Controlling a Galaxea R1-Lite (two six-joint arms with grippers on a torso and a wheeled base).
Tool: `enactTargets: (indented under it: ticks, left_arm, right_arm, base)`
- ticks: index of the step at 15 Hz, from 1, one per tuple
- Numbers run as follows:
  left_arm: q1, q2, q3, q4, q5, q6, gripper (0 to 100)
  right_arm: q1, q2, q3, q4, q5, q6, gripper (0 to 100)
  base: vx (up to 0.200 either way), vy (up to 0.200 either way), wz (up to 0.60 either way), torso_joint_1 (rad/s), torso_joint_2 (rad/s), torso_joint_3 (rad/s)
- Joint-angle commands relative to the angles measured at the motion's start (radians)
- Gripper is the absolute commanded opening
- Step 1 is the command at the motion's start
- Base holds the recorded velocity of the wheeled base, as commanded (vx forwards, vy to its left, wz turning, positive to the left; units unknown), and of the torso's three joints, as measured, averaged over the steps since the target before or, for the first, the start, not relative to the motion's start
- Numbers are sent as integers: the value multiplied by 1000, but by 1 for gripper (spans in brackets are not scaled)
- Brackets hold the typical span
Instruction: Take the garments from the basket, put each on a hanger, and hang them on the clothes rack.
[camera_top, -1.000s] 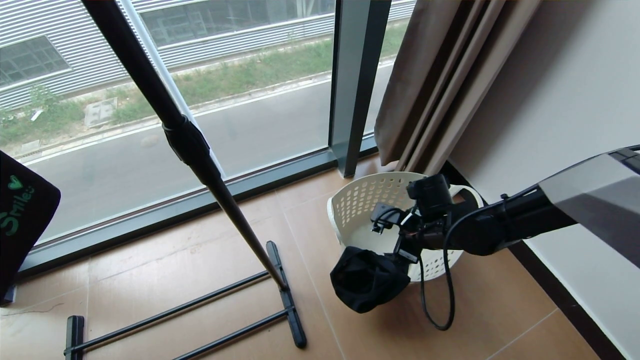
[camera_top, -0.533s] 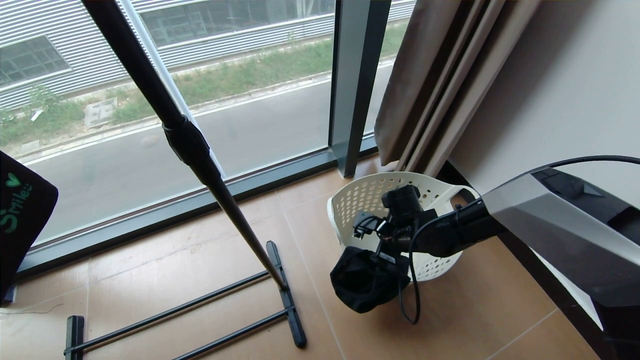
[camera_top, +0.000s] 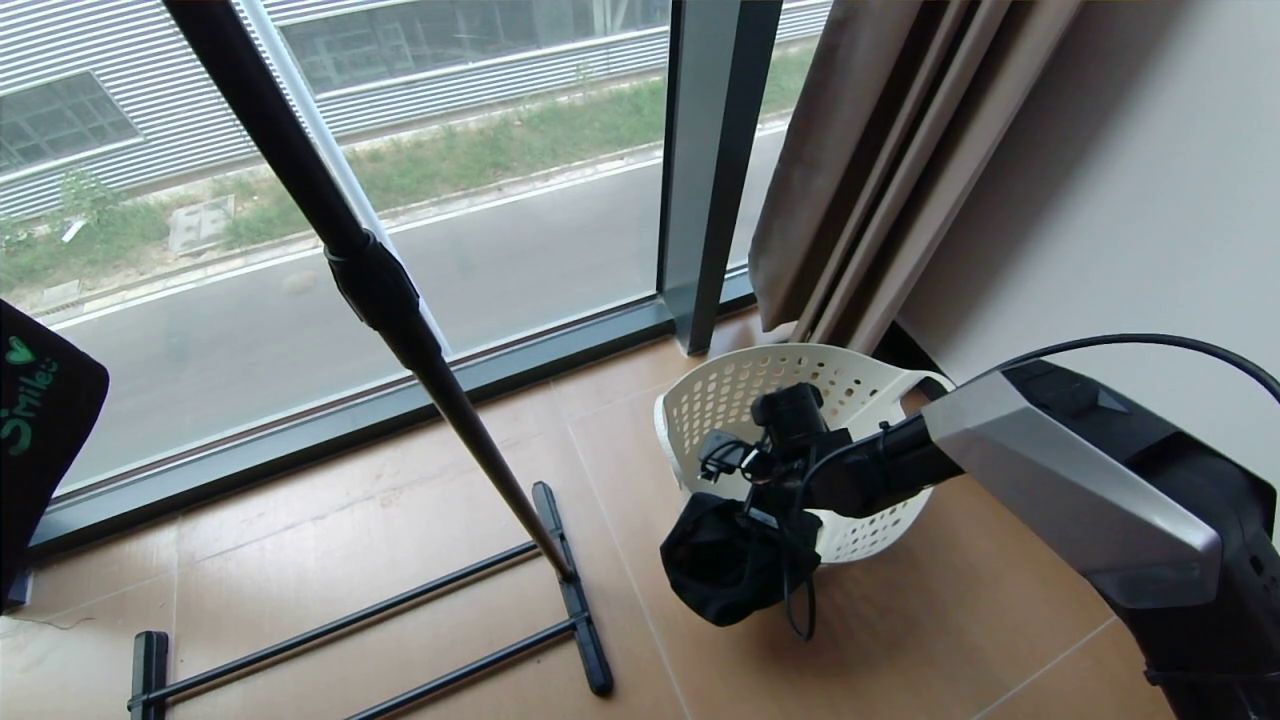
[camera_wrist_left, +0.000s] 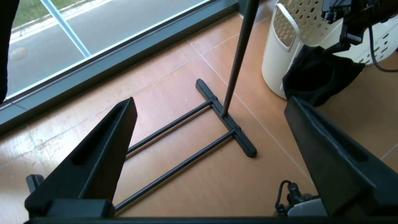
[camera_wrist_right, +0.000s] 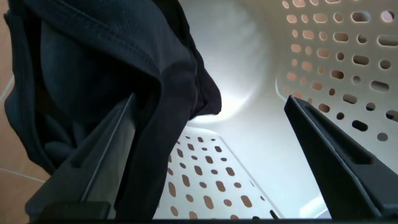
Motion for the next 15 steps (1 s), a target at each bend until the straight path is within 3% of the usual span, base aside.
enactTargets:
  ticks: [1,15]
  left_arm:
    - [0,0,0,0,0,0,100]
    - [0,0,0,0,0,0,100]
  right_arm:
    - [-1,26,-20,0,0,0,100]
    - [-27,138,-140,0,-21,5,100]
  base:
    - [0,0,0,0,0,0]
    - [0,0,0,0,0,0]
